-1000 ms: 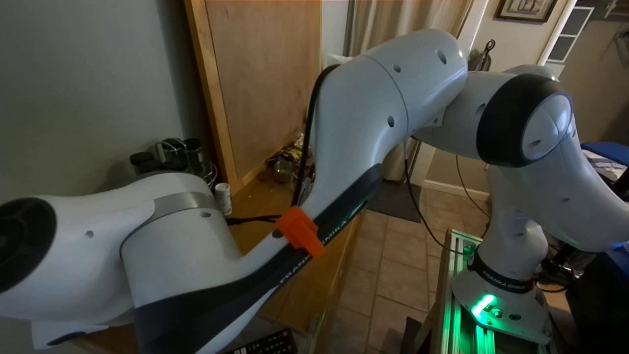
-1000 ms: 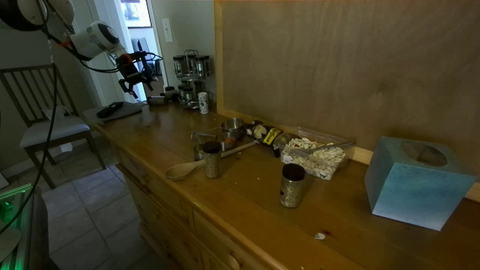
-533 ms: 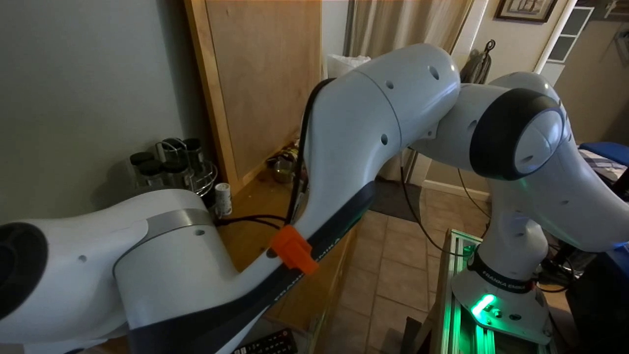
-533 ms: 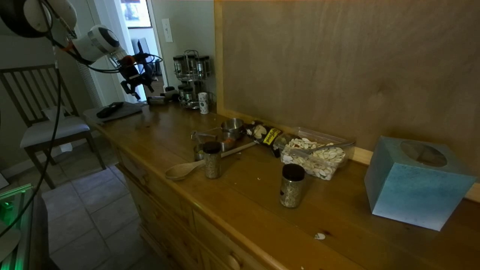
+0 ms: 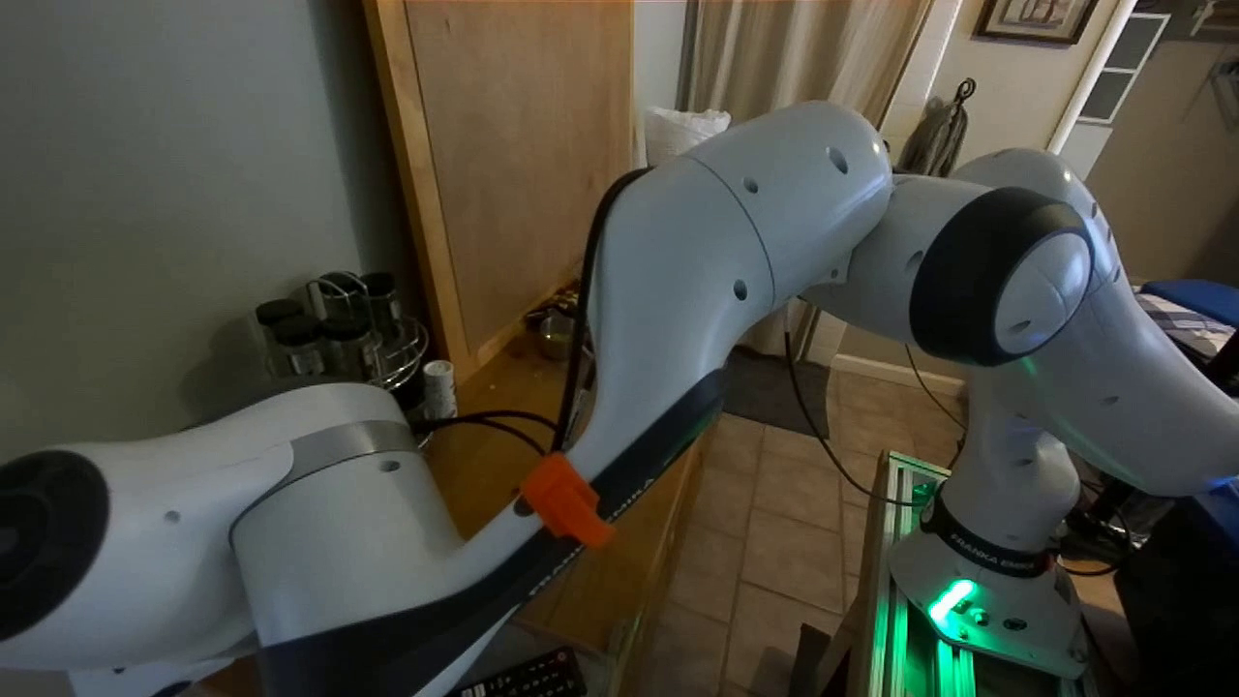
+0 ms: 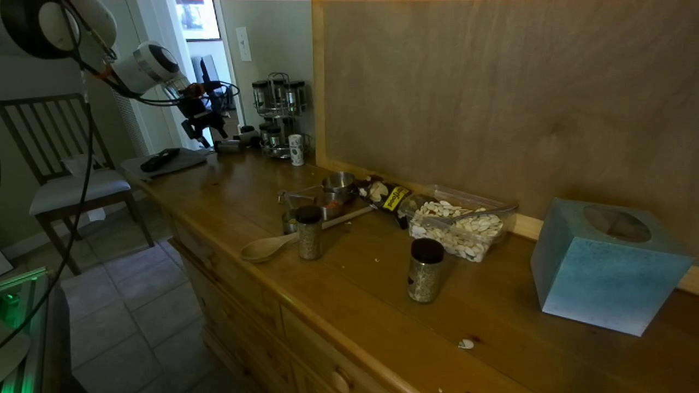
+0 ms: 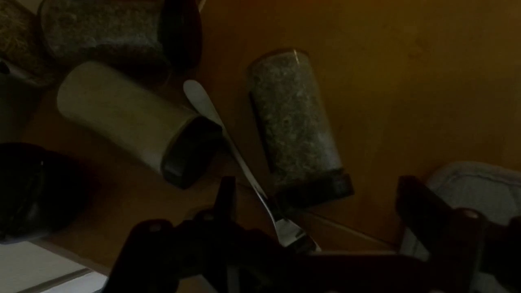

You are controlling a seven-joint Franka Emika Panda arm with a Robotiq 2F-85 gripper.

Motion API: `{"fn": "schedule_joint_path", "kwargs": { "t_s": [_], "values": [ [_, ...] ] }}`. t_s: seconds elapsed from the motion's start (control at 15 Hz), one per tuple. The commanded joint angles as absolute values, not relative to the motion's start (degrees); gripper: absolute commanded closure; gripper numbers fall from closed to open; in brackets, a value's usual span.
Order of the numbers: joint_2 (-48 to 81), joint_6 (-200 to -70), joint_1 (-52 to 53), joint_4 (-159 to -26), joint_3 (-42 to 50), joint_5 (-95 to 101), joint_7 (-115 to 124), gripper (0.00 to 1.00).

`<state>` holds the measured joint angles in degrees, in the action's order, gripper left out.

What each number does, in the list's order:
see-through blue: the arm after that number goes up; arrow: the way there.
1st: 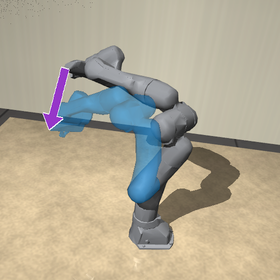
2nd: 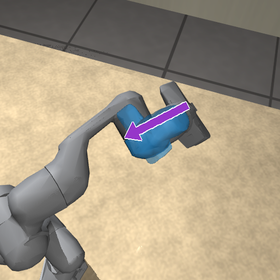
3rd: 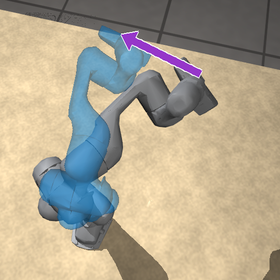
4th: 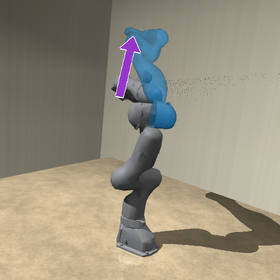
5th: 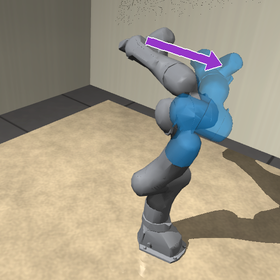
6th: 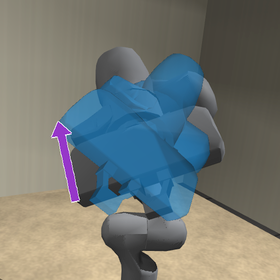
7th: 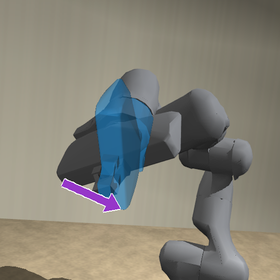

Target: Put the spice bottle on the rack

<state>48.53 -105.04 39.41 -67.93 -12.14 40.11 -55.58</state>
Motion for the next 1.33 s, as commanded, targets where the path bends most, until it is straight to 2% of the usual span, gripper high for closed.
{"fn": "schedule_joint_path", "kwargs": {
  "t_s": [0.0,0.07,0.2,0.27,0.4,0.47,0.53,0.93,1.07,1.13,1.27],
  "values": [
    [50.7,-104.4,40.3,-64.9,-11.1,41.8,-59.0,0.0],
    [50.8,-104.7,40.2,-64.9,-11.0,41.8,-59.4,0.0],
    [51.0,-105.1,40.2,-65.0,-10.9,41.9,-59.8,0.11],
    [51.0,-105.2,40.2,-65.0,-10.7,41.9,-60.0,0.23],
    [51.0,-105.6,40.0,-65.0,-10.7,41.8,-60.3,0.22],
    [51.1,-105.8,40.0,-64.9,-10.7,41.7,-60.5,0.27],
    [51.1,-106.1,39.9,-64.9,-10.8,41.6,-60.6,0.22],
    [51.4,-106.1,39.7,-64.9,-11.1,41.0,-62.3,0.31],
    [51.6,-105.9,39.7,-65.0,-11.1,40.8,-62.9,0.41],
    [51.7,-105.6,39.7,-65.0,-11.1,40.8,-63.3,0.63],
    [51.0,-104.5,39.8,-65.2,-10.7,40.8,-63.2,0.67]
  ]
}}
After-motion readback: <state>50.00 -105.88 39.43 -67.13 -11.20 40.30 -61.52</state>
